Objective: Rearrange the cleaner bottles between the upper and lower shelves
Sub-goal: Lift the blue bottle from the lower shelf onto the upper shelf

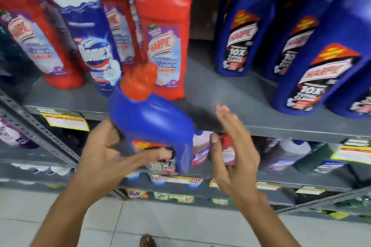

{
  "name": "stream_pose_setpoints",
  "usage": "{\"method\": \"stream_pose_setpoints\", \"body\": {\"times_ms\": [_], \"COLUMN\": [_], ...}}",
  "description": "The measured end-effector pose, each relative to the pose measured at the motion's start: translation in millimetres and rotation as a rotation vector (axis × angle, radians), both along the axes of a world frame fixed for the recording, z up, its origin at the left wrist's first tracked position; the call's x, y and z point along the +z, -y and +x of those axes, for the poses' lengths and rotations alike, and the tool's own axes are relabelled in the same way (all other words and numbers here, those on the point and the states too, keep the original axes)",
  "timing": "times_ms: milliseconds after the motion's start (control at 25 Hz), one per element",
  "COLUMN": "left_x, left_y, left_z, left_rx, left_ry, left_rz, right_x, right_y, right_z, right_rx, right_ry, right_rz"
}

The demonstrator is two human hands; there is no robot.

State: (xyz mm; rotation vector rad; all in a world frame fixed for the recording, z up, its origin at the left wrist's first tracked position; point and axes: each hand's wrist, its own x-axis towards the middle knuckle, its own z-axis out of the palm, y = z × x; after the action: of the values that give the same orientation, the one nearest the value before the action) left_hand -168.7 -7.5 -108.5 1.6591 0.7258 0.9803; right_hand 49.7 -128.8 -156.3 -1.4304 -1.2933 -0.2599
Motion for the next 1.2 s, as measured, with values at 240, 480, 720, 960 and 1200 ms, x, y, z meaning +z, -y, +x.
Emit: {"method": "stream_pose_setpoints", "body": {"times_ms": [240, 480, 720, 960, 1200], "left_x": [78.1, 90.1, 87.7, 88.0, 86.7], "left_y": [17.9, 4.3, -21.3, -31.4, -35.0], "left_z": [95.9, 151.7, 178.4, 196.8, 201.0], "left_rx": [-0.100, -0.150, -0.126, -0.164, -0.165], "left_ry": [0.247, 0.191, 0.124, 0.087, 0.085], "left_rz": [0.102, 0.109, 0.128, 0.138, 0.136], "right_x": [38.5, 7.5, 3.6, 4.1, 4.7], "right_y": [13.6, 15.8, 13.1, 12.1, 11.4], "right_z": [89.4, 99.2, 95.8, 94.8, 93.9], "right_rx": [-0.272, -0.399, -0.449, -0.459, -0.457], "right_ry": [0.093, 0.334, 0.351, 0.323, 0.315], "right_rz": [-0.379, -0.501, -0.492, -0.506, -0.518]}}
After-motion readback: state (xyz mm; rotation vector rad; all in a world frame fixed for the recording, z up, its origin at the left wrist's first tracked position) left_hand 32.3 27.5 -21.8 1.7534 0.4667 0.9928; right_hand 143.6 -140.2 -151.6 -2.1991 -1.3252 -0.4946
